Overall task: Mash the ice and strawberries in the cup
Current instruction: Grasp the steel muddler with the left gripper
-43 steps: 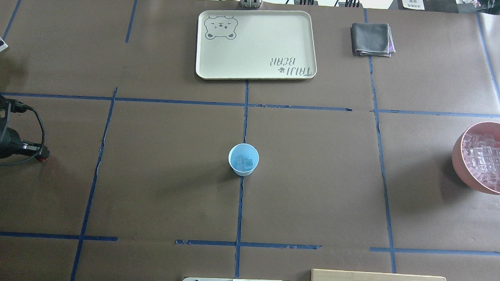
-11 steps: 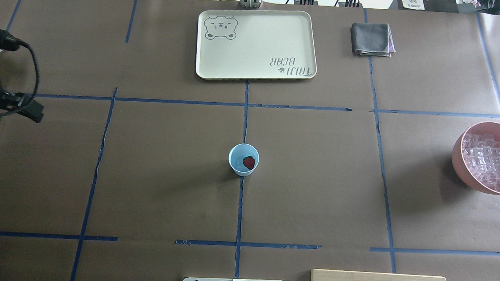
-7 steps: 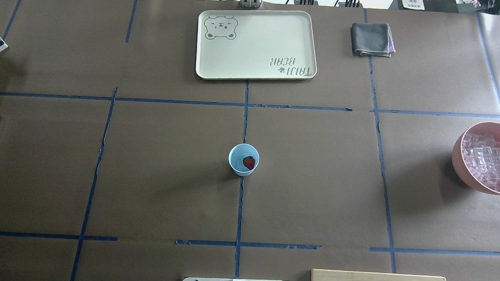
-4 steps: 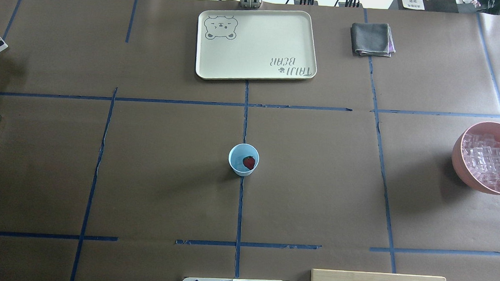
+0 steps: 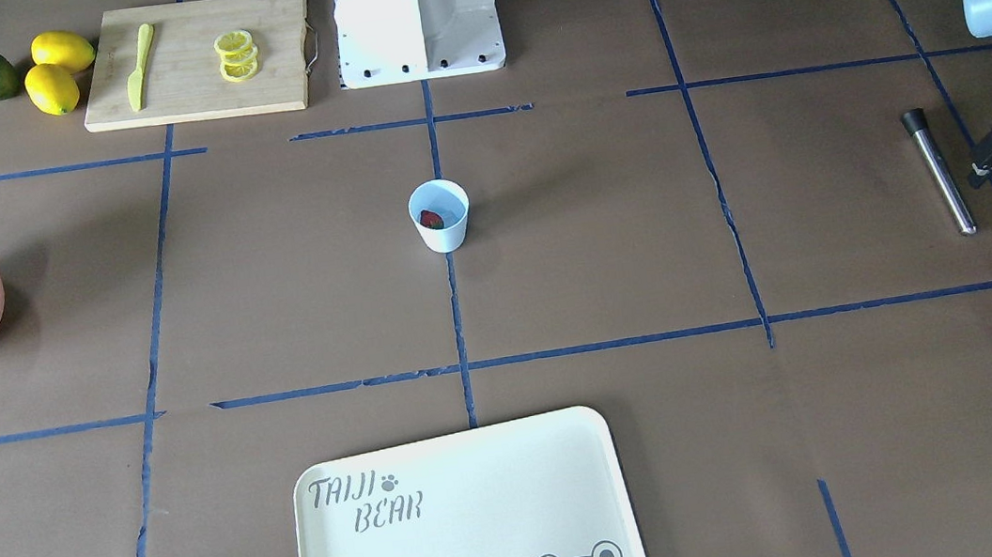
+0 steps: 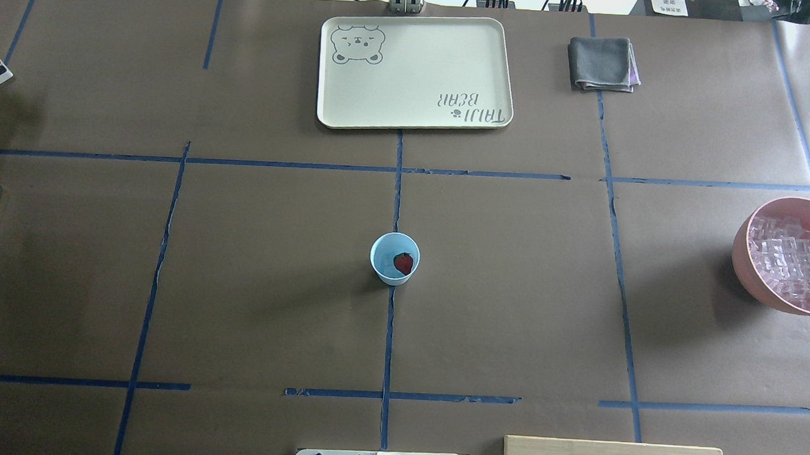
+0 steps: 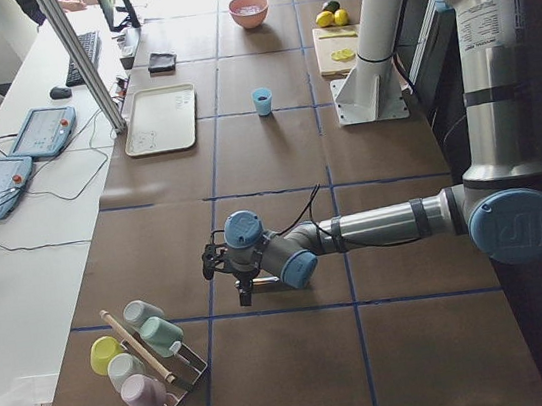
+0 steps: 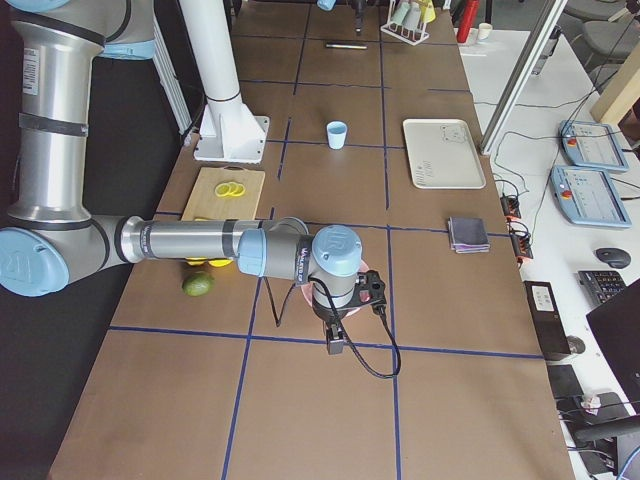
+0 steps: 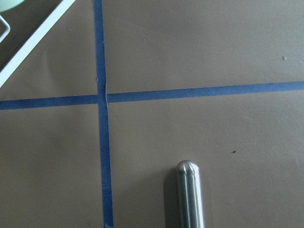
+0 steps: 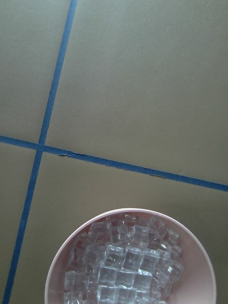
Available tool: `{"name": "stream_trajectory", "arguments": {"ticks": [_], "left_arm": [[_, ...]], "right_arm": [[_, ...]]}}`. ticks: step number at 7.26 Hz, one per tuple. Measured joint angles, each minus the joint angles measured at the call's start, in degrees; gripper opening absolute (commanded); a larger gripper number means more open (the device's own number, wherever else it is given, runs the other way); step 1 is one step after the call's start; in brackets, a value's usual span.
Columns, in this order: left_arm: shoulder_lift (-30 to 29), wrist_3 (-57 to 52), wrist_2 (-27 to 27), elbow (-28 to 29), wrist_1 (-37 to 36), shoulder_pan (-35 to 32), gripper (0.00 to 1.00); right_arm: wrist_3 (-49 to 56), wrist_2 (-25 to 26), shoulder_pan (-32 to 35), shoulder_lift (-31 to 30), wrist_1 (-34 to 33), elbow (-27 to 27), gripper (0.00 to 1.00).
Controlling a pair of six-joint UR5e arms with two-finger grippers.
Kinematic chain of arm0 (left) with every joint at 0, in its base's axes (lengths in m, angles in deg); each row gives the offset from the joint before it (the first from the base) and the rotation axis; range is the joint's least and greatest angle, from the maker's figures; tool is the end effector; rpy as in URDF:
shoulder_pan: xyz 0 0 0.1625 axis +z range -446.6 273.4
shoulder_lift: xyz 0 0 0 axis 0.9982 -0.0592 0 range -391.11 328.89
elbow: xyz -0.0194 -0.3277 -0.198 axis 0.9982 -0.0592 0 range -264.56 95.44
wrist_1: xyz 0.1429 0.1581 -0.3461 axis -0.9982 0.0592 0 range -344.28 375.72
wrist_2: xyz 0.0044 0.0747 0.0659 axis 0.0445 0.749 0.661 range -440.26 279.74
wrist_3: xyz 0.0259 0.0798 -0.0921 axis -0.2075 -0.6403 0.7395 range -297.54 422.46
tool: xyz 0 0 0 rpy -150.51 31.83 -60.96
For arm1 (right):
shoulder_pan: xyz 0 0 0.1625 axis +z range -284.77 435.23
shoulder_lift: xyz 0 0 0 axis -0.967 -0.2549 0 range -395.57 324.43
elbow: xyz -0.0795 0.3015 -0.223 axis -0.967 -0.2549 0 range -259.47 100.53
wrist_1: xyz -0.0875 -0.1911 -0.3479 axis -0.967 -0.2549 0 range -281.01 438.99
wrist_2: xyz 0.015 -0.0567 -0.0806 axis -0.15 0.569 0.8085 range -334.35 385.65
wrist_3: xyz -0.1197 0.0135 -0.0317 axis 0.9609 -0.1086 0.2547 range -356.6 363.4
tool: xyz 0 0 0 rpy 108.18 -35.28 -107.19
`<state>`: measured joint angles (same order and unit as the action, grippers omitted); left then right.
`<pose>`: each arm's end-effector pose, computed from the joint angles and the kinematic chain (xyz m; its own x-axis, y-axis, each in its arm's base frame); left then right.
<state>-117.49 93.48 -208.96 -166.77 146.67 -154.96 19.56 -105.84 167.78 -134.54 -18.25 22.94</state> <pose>0.1282 -0.4731 0.6563 0.6895 0.0756 -0.7204 0.0403 0.9890 0.1423 0.0693 -0.4141 0.6179 0.7293 -0.2032 0.6534 0.1651 0.9789 0.1202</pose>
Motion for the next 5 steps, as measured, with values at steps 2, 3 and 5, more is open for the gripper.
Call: {"name": "stream_trajectory", "arguments": {"ticks": [2, 3, 5], "left_arm": [[-0.3, 1.2, 1.5, 1.5, 1.8, 2.6, 1.00], [-0.5, 1.3, 1.6, 2.2, 2.2, 3.4, 1.00], [-1.3, 1.3, 1.6, 3.3, 2.5, 4.7, 1.00]], "right_arm": [[0.1, 0.0, 0.0, -0.1, 0.0, 0.0, 1.00], [0.1, 0.0, 0.0, -0.2, 0.0, 0.0, 1.00], [0.2, 0.0, 0.0, -0.4, 0.1, 0.0, 1.00]]}}
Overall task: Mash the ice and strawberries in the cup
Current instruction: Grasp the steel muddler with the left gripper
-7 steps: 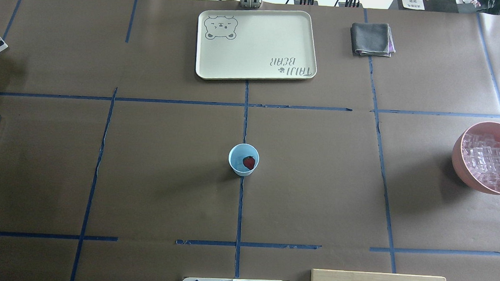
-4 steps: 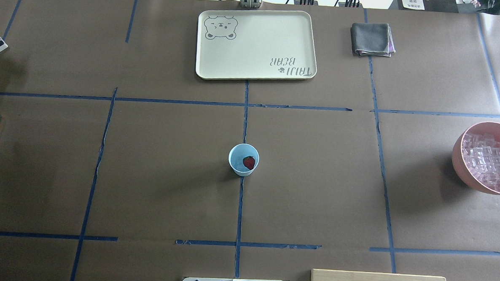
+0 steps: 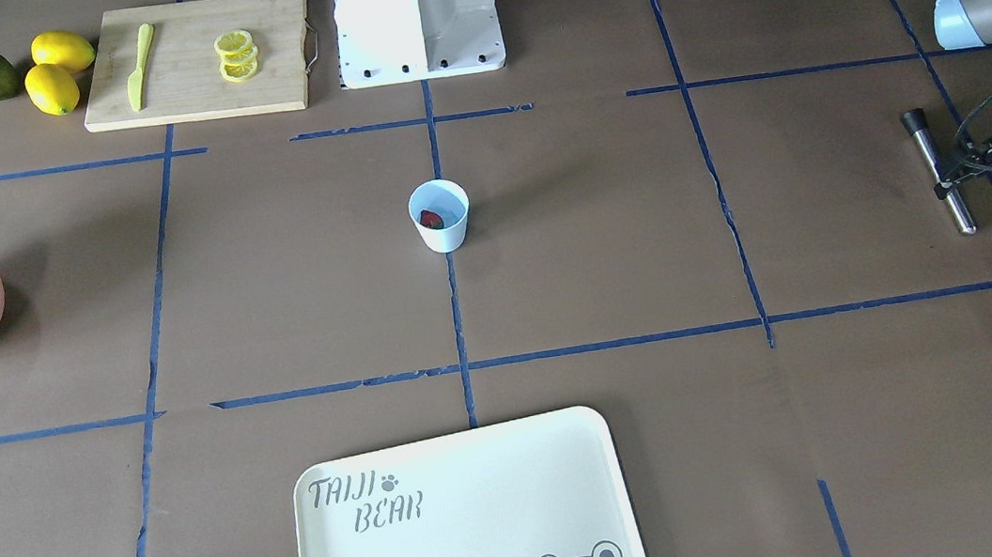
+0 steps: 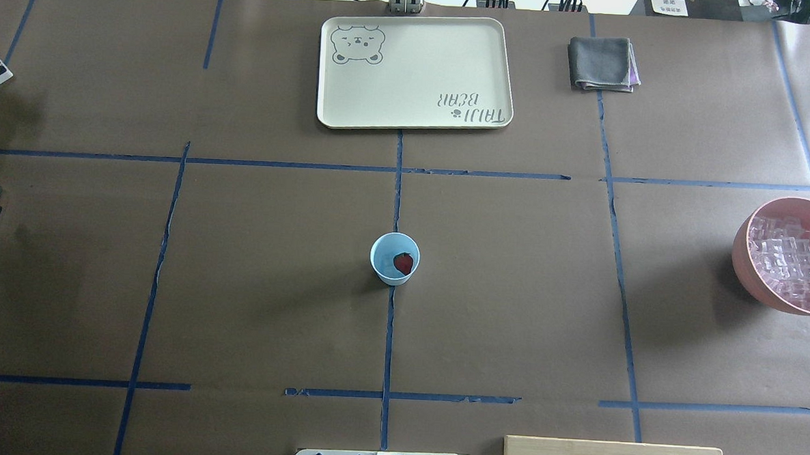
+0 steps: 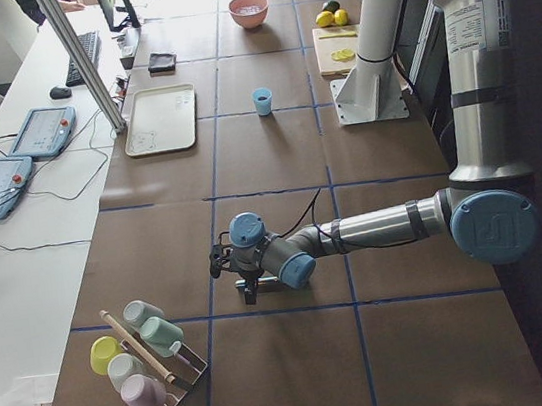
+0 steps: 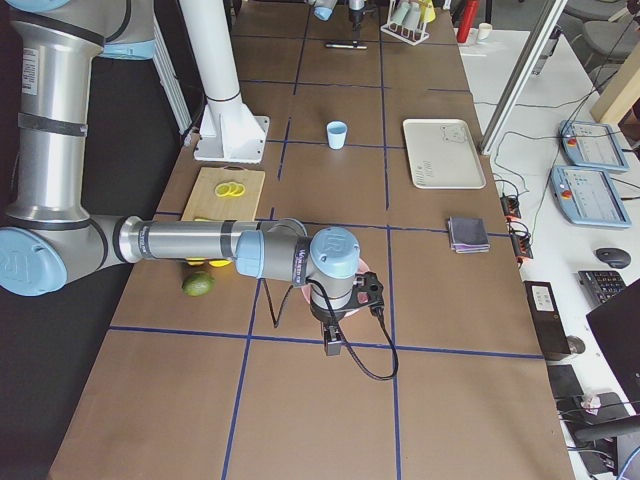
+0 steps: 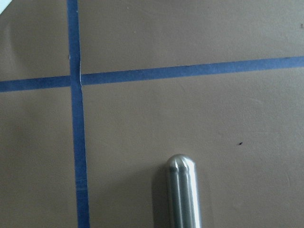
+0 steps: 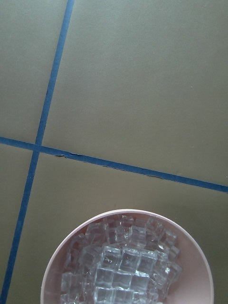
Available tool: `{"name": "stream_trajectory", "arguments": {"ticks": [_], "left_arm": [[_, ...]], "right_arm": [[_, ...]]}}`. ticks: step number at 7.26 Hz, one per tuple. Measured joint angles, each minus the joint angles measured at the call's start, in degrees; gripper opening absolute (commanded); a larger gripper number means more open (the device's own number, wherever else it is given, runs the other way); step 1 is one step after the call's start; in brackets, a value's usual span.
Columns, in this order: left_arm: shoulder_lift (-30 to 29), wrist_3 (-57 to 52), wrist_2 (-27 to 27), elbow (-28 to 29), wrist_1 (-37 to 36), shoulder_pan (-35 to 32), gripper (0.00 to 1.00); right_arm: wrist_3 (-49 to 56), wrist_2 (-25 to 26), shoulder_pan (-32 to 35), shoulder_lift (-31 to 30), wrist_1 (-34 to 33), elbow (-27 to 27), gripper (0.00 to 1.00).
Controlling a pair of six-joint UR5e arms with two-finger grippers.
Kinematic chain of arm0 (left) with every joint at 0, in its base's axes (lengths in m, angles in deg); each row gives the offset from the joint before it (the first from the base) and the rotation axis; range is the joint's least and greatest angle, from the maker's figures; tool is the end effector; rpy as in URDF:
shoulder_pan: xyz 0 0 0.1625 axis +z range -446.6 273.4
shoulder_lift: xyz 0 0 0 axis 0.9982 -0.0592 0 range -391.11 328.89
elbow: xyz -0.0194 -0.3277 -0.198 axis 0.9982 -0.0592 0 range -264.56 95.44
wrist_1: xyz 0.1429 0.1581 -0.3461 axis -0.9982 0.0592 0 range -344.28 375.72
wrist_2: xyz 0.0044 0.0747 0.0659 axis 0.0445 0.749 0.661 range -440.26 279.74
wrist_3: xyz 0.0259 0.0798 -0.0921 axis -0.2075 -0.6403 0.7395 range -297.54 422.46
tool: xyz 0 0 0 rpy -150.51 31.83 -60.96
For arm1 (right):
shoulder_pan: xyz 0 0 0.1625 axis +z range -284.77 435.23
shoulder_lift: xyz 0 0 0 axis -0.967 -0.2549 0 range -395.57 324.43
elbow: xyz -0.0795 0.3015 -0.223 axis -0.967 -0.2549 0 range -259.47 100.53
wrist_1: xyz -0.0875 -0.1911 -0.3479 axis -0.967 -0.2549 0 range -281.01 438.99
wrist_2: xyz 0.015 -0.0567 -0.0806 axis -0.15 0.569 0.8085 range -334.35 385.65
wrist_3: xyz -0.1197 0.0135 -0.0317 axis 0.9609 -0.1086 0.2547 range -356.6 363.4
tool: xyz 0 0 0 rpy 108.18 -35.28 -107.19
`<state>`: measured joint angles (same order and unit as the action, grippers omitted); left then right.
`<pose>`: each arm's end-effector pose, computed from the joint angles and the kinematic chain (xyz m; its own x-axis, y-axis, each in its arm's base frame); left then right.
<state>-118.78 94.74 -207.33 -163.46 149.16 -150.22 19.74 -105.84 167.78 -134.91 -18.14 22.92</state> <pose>0.1675 -0.4684 0.6708 0.6964 0.1139 -0.7085 -0.0151 0.9894 0.1442 0.0692 -0.4113 0.6206 0.7286 -0.2031 0.6541 0.1674 0.9789 0.1175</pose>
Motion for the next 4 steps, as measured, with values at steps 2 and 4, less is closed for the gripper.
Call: {"name": "stream_trajectory", "arguments": {"ticks": [2, 4], "left_arm": [[-0.4, 0.0, 0.0, 0.3, 0.1, 0.8, 0.40], [-0.5, -0.1, 0.0, 0.3, 0.1, 1.0, 0.08]], "right_arm": [[0.0, 0.0, 0.0, -0.2, 0.0, 0.0, 1.00], [0.1, 0.0, 0.0, -0.4, 0.0, 0.0, 1.00]]}}
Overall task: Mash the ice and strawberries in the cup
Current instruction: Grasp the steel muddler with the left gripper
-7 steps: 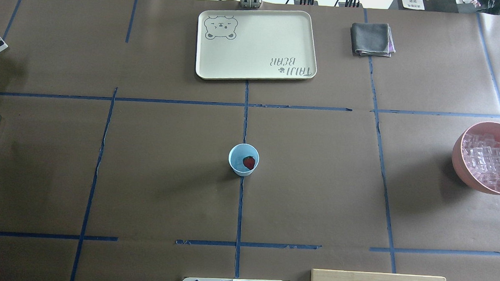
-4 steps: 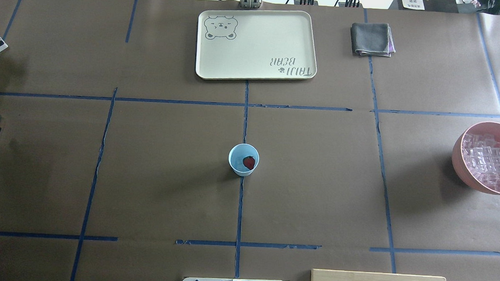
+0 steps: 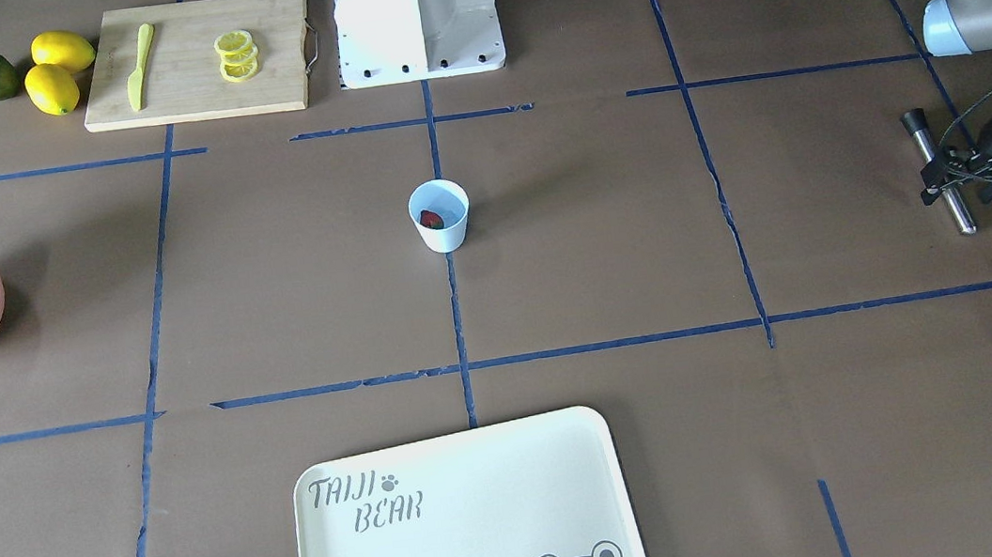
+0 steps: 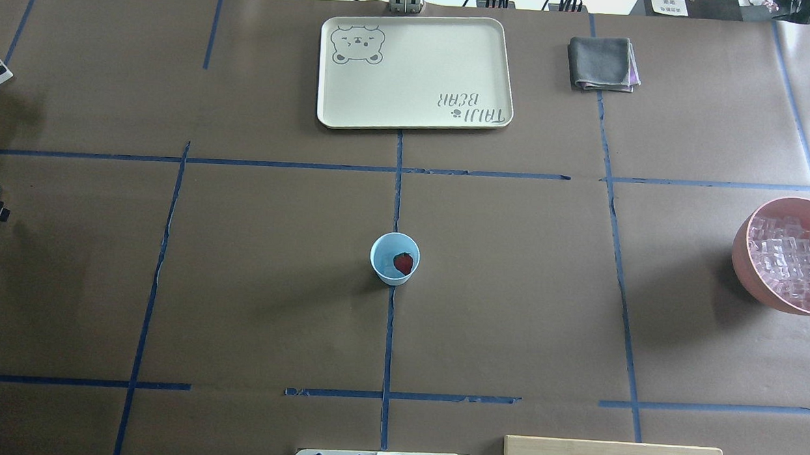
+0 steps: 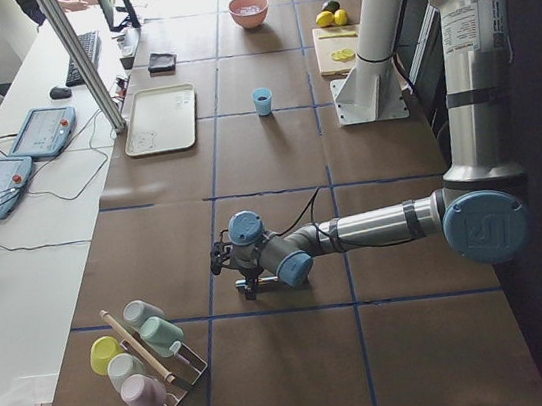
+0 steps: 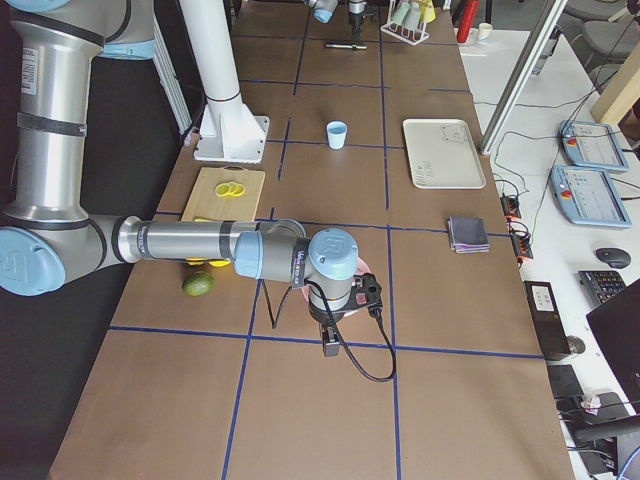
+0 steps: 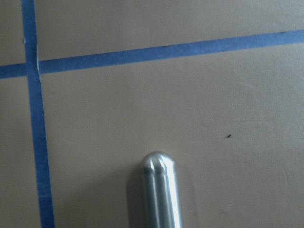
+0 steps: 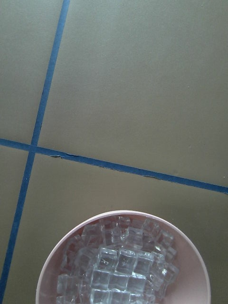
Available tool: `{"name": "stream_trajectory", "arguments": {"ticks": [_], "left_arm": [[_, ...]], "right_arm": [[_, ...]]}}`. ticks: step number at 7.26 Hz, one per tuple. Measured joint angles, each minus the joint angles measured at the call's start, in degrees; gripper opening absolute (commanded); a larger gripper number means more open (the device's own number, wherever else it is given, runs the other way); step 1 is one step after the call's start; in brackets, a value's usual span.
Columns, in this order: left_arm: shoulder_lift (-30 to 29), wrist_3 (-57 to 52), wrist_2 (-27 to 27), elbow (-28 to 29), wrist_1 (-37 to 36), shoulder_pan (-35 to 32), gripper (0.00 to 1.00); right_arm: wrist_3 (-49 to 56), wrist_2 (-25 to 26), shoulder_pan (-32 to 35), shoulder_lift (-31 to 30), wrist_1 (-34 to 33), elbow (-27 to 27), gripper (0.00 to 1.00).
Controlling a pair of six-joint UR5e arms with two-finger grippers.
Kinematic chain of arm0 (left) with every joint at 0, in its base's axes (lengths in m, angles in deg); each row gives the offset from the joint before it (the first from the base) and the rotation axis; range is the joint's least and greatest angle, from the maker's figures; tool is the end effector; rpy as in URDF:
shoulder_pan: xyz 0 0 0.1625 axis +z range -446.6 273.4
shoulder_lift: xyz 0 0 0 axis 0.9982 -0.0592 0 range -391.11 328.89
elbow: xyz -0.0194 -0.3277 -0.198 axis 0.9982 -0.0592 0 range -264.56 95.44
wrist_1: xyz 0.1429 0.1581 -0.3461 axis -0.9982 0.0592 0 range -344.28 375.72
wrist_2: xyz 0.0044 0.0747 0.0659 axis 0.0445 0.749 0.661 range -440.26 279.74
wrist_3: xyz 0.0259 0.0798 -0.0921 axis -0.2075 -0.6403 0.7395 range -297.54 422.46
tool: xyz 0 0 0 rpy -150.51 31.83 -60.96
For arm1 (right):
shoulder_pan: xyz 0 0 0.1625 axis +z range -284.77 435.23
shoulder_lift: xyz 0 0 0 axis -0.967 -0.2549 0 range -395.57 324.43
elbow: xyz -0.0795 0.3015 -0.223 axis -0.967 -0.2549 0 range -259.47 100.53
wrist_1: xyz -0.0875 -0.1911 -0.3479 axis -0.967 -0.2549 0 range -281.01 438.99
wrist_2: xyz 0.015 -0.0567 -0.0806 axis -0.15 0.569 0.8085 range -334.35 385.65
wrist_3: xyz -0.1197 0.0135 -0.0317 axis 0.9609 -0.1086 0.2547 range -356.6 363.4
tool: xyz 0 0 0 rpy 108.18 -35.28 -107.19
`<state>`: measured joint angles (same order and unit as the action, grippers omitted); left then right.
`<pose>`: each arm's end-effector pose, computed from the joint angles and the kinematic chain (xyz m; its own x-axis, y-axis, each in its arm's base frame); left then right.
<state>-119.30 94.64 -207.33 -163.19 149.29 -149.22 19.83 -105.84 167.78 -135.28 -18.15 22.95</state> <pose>0.1775 -0.4691 0.6684 0.6921 0.1319 -0.7096 -0.0331 0.9879 0.1514 0.0690 -0.4084 0.6230 0.7282 -0.2006 0.6554 0.1685 0.9793 0.1126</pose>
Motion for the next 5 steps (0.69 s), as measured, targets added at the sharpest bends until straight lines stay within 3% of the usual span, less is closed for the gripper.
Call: {"name": "stream_trajectory", "arguments": {"ticks": [2, 5], "left_arm": [[0.0, -0.2, 0.1, -0.1, 0.0, 0.0, 0.01], [-0.1, -0.4, 0.1, -1.3, -0.1, 0.0, 0.00]], "right_arm": [[0.0, 0.0, 0.0, 0.0, 0.0, 0.1, 1.00], [-0.2, 0.0, 0.0, 0.0, 0.3, 0.2, 1.00]]}}
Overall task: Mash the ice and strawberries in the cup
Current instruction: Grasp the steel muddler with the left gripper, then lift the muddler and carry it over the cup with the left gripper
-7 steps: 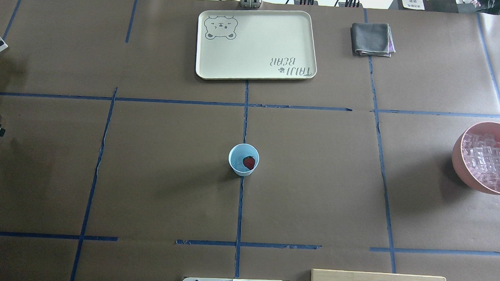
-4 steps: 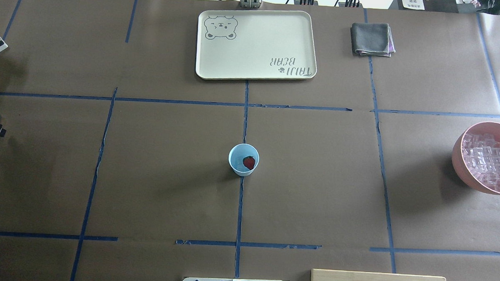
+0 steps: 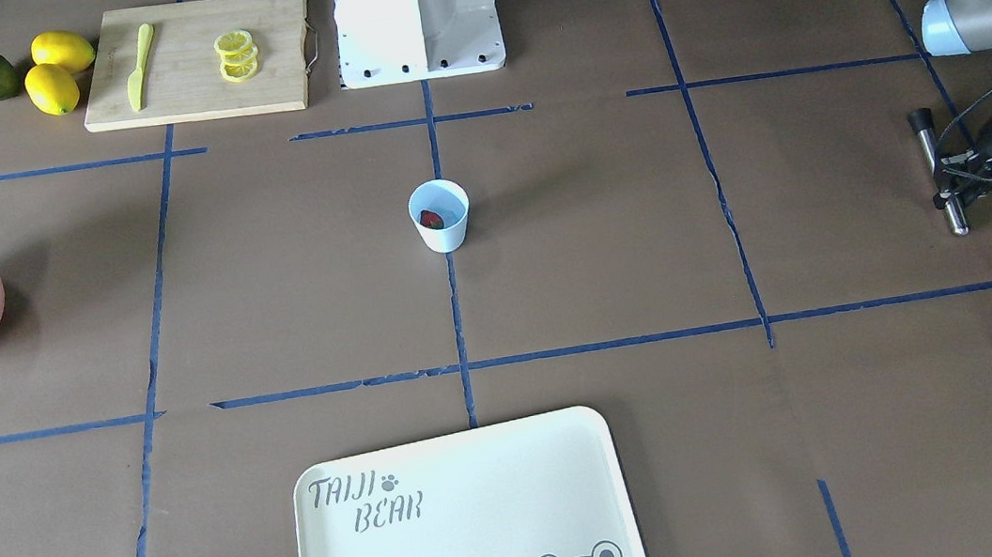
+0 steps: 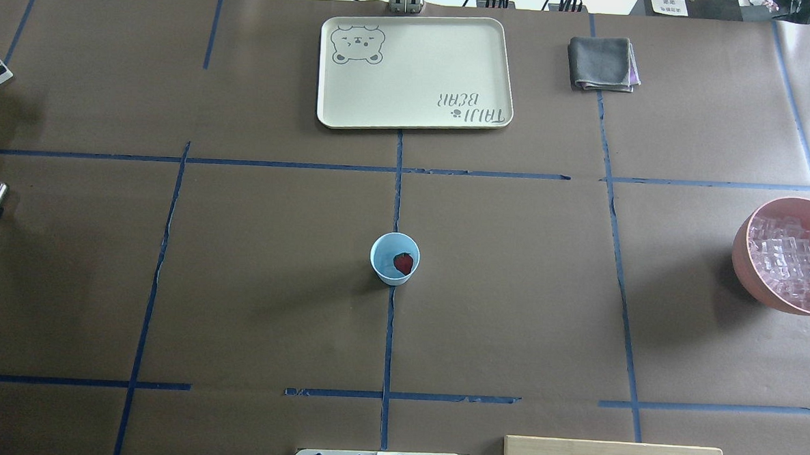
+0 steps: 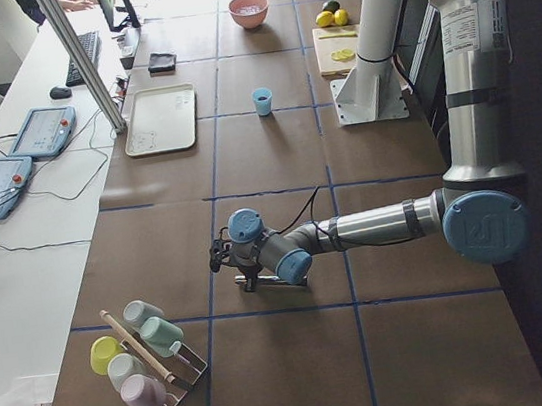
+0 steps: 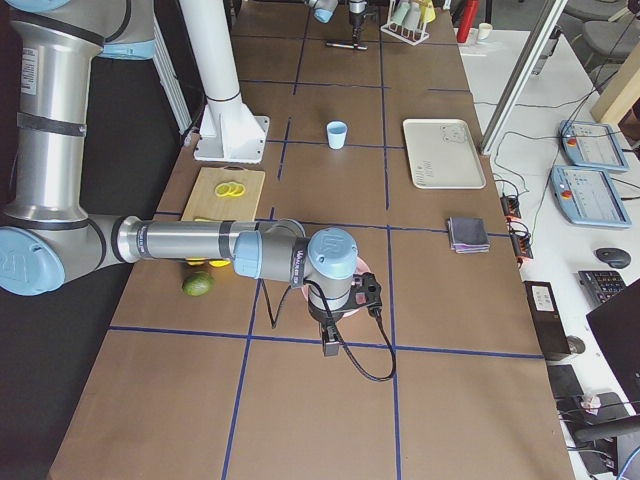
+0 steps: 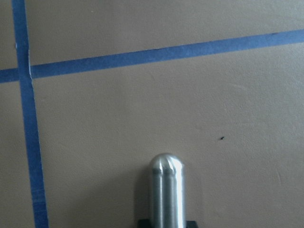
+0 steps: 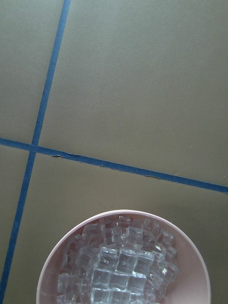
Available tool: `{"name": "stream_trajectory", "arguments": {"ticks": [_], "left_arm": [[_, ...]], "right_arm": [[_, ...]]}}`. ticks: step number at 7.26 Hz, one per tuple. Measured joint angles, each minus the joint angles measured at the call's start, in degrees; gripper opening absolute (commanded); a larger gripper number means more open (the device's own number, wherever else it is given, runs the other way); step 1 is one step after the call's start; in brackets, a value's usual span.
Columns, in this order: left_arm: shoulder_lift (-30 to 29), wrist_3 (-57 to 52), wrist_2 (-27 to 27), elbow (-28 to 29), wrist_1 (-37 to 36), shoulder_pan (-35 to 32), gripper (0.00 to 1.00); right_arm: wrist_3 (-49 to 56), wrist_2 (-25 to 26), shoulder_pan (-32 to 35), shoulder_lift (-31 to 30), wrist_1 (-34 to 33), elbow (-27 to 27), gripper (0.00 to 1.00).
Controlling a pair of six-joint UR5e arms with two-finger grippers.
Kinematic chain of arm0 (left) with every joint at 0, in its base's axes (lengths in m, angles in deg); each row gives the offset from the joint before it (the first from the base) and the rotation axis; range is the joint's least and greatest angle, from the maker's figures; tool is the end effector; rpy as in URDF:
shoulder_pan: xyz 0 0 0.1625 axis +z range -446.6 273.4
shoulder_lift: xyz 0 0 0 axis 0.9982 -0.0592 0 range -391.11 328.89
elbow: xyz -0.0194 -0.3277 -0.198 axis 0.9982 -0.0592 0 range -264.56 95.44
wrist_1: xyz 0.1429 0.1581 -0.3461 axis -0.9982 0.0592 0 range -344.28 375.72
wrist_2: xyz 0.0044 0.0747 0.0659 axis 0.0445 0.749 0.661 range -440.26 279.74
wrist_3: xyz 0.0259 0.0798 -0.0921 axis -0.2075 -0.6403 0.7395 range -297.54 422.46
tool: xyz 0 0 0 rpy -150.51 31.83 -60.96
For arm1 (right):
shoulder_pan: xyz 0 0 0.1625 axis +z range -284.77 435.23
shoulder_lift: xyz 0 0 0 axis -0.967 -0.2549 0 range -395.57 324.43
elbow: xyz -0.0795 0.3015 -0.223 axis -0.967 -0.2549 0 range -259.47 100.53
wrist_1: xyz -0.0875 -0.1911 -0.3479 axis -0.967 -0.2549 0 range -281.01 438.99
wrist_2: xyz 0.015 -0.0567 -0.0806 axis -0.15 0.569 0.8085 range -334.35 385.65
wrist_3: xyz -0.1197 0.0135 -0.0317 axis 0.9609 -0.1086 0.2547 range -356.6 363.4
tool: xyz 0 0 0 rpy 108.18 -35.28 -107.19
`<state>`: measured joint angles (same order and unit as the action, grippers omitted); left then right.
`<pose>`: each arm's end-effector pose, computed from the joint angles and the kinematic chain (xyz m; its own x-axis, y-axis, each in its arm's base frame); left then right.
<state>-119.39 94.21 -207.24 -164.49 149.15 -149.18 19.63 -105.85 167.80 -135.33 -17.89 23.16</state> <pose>0.1793 -0.4721 0.6564 0.6856 0.1534 -0.7117 -0.0367 0.9836 0.1767 0.0692 -0.4087 0.6212 0.7289 -0.2018 0.6542 0.1656 0.9792 0.1175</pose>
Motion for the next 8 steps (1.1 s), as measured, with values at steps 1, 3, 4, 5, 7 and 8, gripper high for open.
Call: {"name": "stream_trajectory", "arguments": {"ticks": [1, 3, 4, 5, 7, 8], "left_arm": [[-0.4, -0.1, 0.0, -1.7, 0.0, 0.0, 0.00], [-2.9, -3.6, -0.1, -5.9, 2.9, -0.1, 0.01], [-4.8, -7.7, -0.3, -7.2, 6.1, -0.1, 0.02], [-6.7, -10.4, -0.5, -8.9, 8.8, -0.1, 0.00], [-13.1, -9.3, -0.4, -11.1, 12.6, -0.1, 0.00], [-16.4, -7.0, -0.4, -11.5, 15.1, 0.3, 0.00]], "right_arm": [[-0.2, 0.0, 0.0, 0.0, 0.3, 0.0, 1.00], [-0.3, -0.1, 0.0, -0.1, 0.7, 0.0, 1.00], [-0.3, -0.1, 0.0, -0.1, 0.7, 0.0, 1.00], [-0.3, -0.1, 0.0, -0.2, 0.7, -0.1, 1.00], [-0.3, -0.1, 0.0, -0.2, 0.7, 0.0, 1.00], [-0.4, -0.1, 0.0, -0.2, 0.7, 0.0, 1.00]]}}
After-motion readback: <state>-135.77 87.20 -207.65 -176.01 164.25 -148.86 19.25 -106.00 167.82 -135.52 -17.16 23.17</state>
